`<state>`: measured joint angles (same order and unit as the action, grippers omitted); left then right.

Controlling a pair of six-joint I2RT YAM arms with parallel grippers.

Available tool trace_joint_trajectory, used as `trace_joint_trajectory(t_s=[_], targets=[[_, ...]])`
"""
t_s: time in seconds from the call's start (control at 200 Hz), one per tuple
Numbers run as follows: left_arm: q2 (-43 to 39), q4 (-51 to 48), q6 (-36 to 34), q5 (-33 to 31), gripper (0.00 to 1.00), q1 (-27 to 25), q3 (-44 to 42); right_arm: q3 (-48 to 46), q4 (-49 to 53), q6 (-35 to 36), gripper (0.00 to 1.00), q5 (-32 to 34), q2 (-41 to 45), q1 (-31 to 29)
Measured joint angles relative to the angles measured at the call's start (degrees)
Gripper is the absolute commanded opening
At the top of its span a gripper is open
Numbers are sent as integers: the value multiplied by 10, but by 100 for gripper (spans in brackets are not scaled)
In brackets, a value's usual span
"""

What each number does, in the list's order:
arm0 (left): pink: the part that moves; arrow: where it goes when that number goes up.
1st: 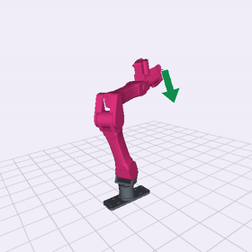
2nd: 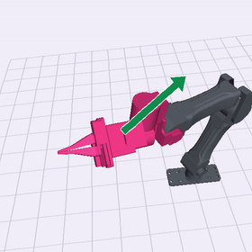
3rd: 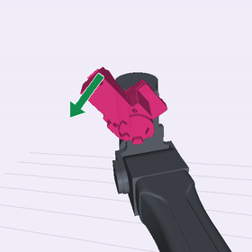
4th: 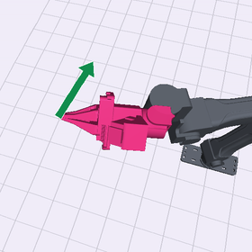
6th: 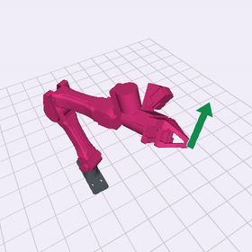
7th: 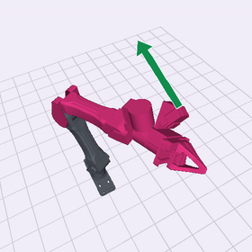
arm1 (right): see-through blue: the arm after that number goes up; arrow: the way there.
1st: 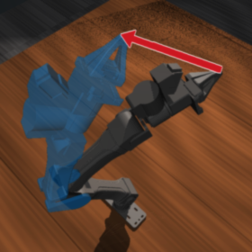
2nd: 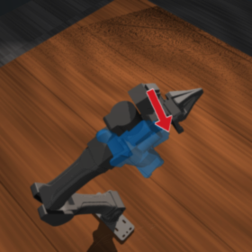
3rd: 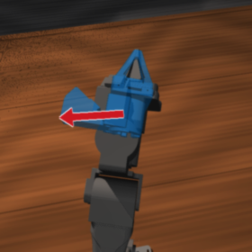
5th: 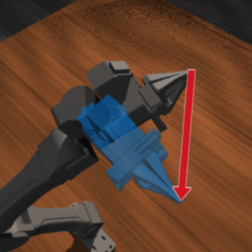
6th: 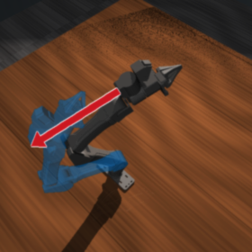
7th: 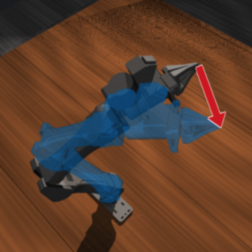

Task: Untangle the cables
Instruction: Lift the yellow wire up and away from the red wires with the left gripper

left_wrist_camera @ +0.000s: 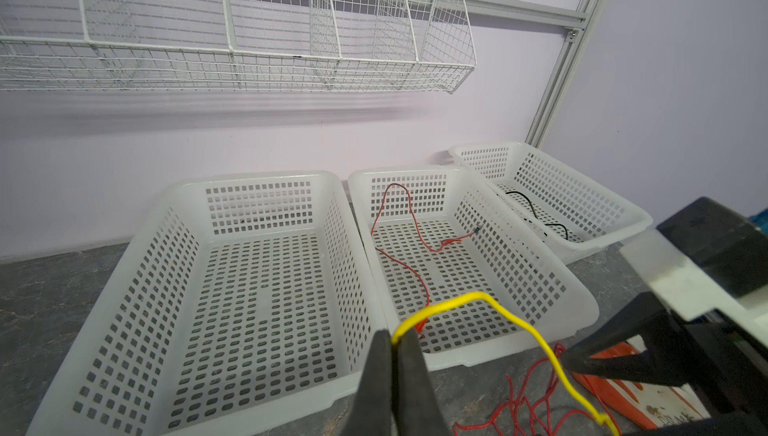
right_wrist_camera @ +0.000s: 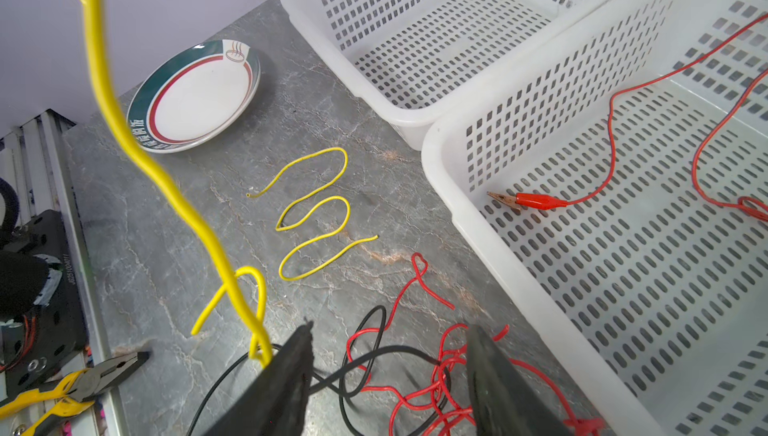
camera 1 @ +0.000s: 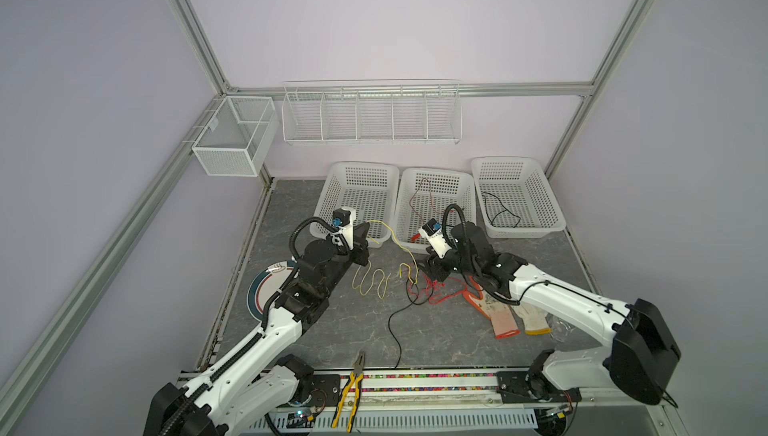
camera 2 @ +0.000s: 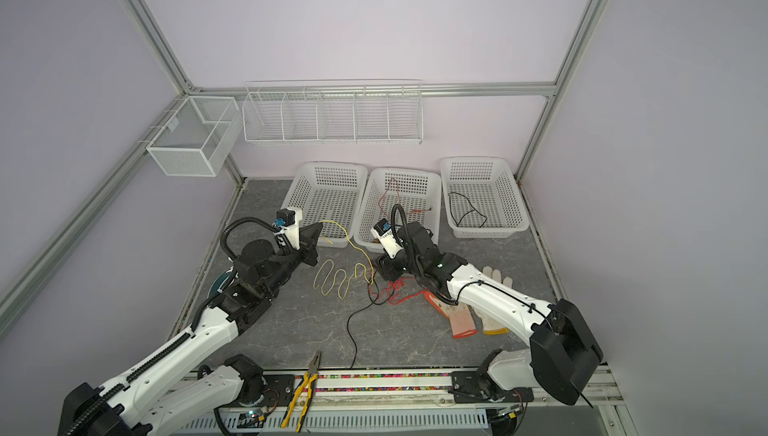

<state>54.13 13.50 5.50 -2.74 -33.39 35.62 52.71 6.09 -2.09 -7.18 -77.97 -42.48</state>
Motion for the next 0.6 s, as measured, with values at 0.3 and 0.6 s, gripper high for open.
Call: trace_joint_trajectory(t_s=[0.3, 0.6], targets=[[10, 0, 3, -19, 0, 0, 0, 0, 18, 0, 54, 41, 0, 0], [-8, -17, 5, -48, 0, 0, 11, -35, 31, 11, 54, 69, -3, 0]])
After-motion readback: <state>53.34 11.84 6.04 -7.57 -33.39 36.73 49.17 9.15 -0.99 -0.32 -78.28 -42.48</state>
